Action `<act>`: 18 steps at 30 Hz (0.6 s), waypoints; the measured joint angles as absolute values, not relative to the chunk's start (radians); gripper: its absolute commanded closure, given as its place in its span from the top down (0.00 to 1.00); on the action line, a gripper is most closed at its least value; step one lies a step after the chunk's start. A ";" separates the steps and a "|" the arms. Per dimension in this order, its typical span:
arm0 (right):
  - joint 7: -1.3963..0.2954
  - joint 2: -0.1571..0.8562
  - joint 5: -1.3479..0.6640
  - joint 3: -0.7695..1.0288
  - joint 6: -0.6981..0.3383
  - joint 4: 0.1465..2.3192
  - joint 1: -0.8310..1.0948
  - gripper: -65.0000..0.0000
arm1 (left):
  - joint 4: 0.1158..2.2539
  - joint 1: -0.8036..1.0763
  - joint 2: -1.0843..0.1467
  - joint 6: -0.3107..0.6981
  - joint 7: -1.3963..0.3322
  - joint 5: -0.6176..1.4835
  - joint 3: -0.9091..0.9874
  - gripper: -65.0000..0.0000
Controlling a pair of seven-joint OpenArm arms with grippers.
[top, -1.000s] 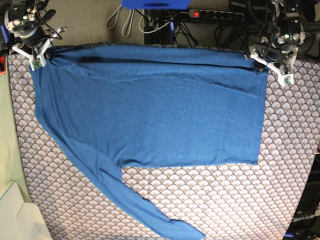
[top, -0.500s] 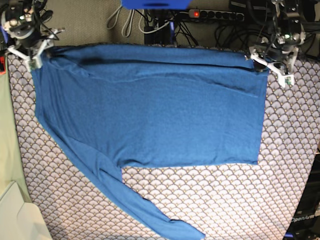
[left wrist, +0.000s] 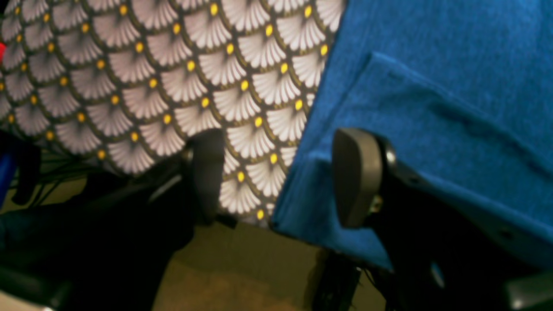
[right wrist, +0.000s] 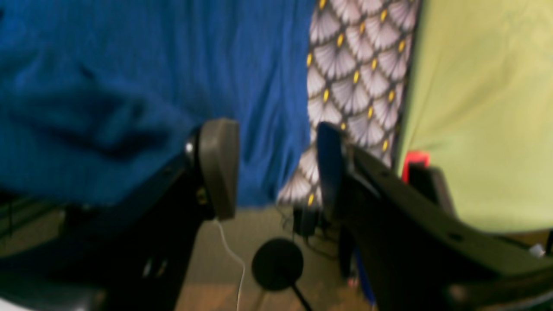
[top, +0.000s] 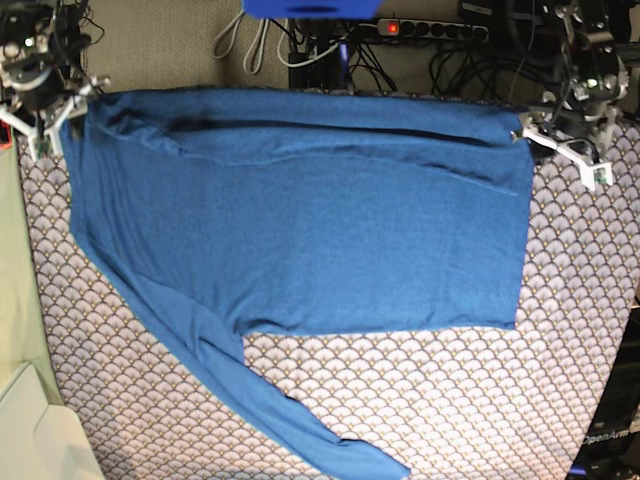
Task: Fold the T-shirt properly
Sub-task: 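Open both grippers to release the hem and raise them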
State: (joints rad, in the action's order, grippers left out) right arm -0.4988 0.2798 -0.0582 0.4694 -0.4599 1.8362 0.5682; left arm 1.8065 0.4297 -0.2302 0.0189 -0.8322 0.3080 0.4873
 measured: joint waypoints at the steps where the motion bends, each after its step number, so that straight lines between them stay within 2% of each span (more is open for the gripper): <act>1: -0.496 0.280 -0.059 0.469 -0.459 1.836 0.554 0.47 | 1.809 0.424 -0.229 0.019 -0.834 0.305 0.487 0.59; 4: -0.503 0.290 -0.059 0.467 -0.460 1.835 0.521 0.47 | 1.820 0.408 -0.231 0.019 -0.822 0.306 0.487 0.59; 11: -0.498 0.317 -0.061 0.462 -0.467 1.829 0.383 0.55 | 1.845 0.369 -0.229 0.020 -0.832 0.301 0.490 0.59; 14: -0.504 0.317 -0.055 0.444 -0.463 1.794 0.300 0.59 | 1.836 0.303 -0.228 0.015 -0.833 0.299 0.490 0.59; 18: -0.492 0.332 -0.068 0.334 -0.472 1.675 0.154 0.59 | 1.760 0.140 -0.220 0.024 -0.831 0.299 0.481 0.59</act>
State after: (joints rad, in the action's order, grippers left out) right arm -0.4919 0.3321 -0.0681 0.3340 -0.4725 1.6749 0.1543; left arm 1.7596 0.1402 -0.2203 0.0238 -0.8314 0.2993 0.4812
